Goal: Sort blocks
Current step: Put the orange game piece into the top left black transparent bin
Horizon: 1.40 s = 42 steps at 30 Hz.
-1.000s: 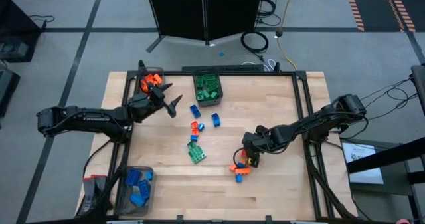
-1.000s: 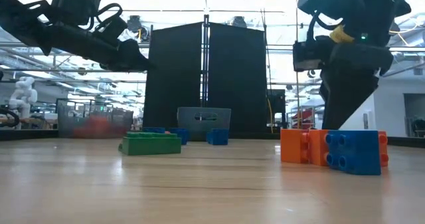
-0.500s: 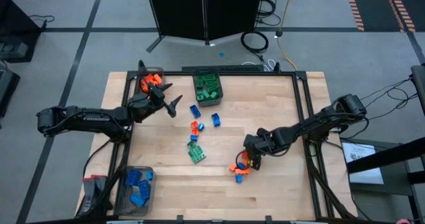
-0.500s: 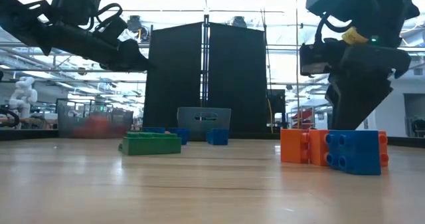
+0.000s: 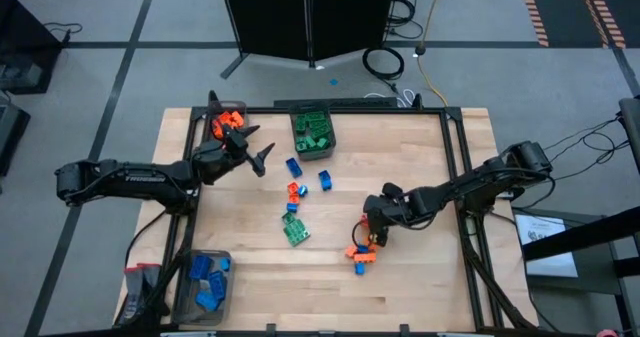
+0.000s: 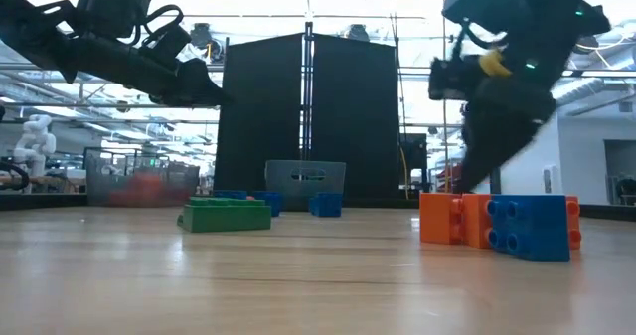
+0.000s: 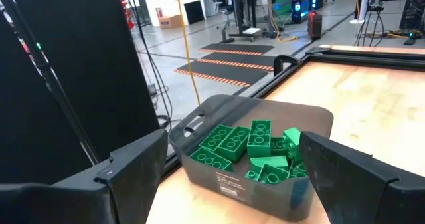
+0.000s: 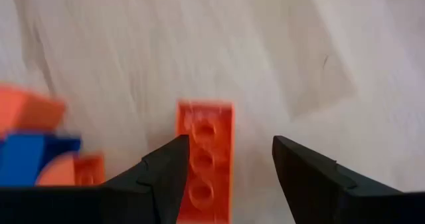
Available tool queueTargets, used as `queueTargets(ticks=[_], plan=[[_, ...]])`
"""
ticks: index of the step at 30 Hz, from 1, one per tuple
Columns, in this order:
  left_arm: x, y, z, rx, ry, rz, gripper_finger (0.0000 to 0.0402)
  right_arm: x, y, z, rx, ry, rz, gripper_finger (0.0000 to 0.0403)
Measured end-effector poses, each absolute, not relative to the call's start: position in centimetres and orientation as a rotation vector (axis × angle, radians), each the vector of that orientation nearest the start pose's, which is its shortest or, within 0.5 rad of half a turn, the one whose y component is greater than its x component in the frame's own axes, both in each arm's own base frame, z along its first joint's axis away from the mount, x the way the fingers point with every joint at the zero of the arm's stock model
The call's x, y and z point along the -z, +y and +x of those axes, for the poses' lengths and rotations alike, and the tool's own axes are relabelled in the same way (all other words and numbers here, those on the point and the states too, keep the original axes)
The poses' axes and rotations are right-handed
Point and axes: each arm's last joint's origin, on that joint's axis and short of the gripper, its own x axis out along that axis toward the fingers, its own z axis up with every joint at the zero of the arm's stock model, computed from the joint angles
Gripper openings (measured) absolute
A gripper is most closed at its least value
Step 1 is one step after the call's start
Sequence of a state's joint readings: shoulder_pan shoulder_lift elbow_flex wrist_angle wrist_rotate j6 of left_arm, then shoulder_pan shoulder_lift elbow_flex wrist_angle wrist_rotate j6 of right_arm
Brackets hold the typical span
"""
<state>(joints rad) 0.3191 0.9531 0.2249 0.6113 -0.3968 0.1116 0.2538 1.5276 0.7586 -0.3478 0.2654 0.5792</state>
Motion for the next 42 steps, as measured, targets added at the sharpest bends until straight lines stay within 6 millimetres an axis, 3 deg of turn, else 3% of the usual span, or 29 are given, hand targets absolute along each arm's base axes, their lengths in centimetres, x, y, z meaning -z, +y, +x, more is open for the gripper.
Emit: queueTargets(ticks=[7, 23, 26, 29, 32, 37, 42], plan=[[-18.9, 6.8, 17.1, -0.707, 0.159, 0.111, 0.0342, -16.3, 5.5, 27.0, 0.24, 0.958, 0.253, 0.021], [-18.8, 6.8, 17.1, -0.706, 0.179, 0.112, 0.0342, -12.1, 5.9, 27.1, 0.289, 1.178, 0.373, 0.0207], [-18.7, 6.8, 17.1, -0.706, 0.185, 0.111, 0.0342, -12.0, 5.8, 27.1, 0.303, 1.185, 0.372, 0.0182], [-18.7, 6.8, 17.1, -0.703, 0.186, 0.111, 0.0342, -12.1, 5.8, 26.8, 0.309, 1.196, 0.369, 0.0127], [-18.7, 6.8, 17.1, -0.692, 0.184, 0.11, 0.0342, -12.4, 5.7, 26.6, 0.308, 1.199, 0.357, 0.0122], [-18.9, 6.7, 17.2, -0.65, 0.164, 0.106, 0.0342, -13.4, 5.7, 27.0, 0.289, 1.085, 0.27, 0.0122], [-19.4, 6.5, 17.4, -0.582, 0.079, 0.028, 0.0342, -16.5, 4.8, 28.8, 0.337, 0.752, 0.146, 0.0122]])
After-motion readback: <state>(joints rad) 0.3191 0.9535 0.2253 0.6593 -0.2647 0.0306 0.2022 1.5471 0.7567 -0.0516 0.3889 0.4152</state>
